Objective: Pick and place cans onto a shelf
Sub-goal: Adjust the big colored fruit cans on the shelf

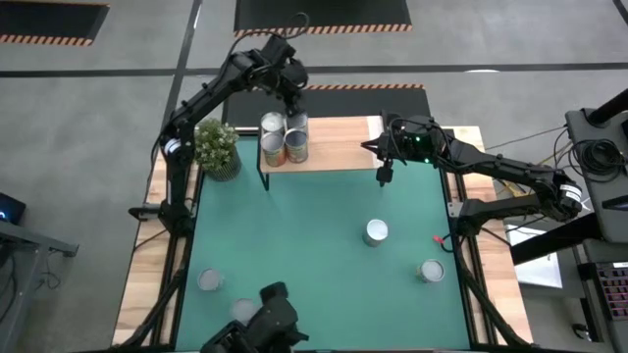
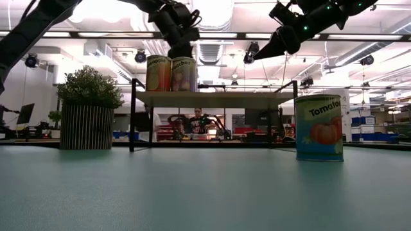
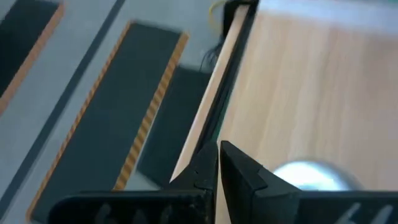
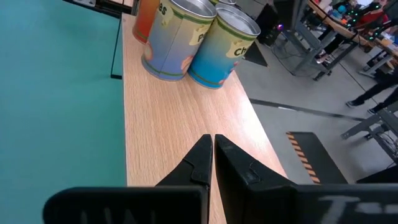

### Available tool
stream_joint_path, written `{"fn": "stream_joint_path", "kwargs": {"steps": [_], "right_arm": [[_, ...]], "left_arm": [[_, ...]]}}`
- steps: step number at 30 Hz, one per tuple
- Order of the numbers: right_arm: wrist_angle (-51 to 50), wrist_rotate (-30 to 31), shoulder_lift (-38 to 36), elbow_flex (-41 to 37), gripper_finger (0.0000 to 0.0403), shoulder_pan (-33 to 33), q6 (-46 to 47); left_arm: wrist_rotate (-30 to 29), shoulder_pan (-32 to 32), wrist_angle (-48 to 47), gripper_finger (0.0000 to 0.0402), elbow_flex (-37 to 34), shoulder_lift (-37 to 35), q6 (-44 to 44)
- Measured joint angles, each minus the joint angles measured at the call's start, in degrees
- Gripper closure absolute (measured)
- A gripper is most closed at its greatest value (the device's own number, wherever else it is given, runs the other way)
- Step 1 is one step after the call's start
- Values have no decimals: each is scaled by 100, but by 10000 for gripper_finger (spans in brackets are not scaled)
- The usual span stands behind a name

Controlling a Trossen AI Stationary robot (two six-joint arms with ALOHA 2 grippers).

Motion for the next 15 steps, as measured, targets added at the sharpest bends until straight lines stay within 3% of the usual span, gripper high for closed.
{"fn": "stream_joint_path", "kwargs": {"steps": [15], "right_arm": [[-5, 0, 0, 0, 394, 0, -13]], "left_arm": [[123, -108, -286, 402, -11, 352, 160]]}}
